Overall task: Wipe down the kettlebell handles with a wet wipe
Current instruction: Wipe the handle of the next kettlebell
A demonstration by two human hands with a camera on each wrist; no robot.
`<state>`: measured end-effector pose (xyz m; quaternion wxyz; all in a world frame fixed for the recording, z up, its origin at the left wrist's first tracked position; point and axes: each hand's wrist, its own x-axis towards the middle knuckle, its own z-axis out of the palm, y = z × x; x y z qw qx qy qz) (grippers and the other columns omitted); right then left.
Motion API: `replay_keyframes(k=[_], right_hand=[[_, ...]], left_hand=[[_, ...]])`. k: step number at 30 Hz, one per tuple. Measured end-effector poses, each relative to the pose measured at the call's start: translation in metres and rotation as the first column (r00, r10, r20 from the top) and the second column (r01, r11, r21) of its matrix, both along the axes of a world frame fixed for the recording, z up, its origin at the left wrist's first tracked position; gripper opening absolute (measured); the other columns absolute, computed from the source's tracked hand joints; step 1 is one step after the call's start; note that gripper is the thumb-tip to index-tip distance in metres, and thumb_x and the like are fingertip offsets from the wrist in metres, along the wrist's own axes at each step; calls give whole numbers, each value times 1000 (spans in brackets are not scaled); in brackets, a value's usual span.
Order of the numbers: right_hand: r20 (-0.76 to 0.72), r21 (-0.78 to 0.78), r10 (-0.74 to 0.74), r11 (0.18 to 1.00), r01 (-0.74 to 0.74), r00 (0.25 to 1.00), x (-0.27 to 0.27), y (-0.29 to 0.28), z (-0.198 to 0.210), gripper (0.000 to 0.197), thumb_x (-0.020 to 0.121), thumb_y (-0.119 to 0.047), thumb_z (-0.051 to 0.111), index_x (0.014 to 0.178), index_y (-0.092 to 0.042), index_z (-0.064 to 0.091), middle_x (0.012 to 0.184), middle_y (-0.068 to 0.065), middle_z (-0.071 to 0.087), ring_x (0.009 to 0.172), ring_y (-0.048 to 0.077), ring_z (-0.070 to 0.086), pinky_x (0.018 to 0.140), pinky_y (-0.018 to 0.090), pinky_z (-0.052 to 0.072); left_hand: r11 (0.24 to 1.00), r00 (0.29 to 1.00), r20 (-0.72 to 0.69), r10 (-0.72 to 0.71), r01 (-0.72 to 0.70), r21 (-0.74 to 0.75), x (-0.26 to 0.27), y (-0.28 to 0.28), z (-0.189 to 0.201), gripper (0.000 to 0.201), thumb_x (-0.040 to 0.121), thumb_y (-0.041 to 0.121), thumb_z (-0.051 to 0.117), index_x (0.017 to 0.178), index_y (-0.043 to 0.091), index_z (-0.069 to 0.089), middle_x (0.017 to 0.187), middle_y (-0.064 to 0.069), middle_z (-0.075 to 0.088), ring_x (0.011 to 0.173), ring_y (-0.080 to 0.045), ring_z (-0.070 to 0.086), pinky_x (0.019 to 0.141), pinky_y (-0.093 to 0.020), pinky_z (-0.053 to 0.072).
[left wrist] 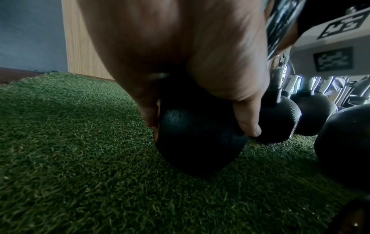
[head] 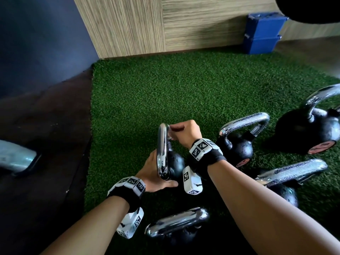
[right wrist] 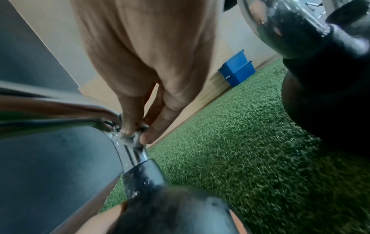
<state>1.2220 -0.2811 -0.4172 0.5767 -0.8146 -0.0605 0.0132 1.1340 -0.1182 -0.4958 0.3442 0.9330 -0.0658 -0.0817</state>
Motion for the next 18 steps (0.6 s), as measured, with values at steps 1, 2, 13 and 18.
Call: replay_keyframes(k=[1,2,13,18], right_hand=[[39,-7,7,1000,-7,999,1,-1,3,14,84,-17,80,98,-14,81,86,3,79,73,9,72,72,23,59],[92,-14,20,1000,-18,996,0,-2,7,17,85,-14,78,102,-13,80,91,3,78,74,3,70,72,18,56],[48,-72,358,932,-354,932,-3,-19,48,26,78,-2,80,104,0,76,81,-1,75,69,6,74,70,19,60],[-87,-39,512,856,-516,855,-23,-22,55,23,70,-4,88,91,-8,79,84,7,79,78,21,78,78,32,63]], left_hand=[[1000,1000,-19,5,-5,-10,0,0,0,124,46,62,90,150,28,31,148,2,41,141,-17,41,121,-42,34],[999,999,-38,7,-8,-32,1,1,0,124,45,63,90,150,28,33,147,3,43,140,-17,43,121,-41,34],[990,994,-11,-111,111,83,11,8,4,97,62,55,92,146,36,47,153,0,41,146,-20,33,125,-41,26],[995,996,-42,-82,79,-66,14,8,11,111,59,41,97,153,24,38,155,-2,39,146,-18,36,124,-41,28]])
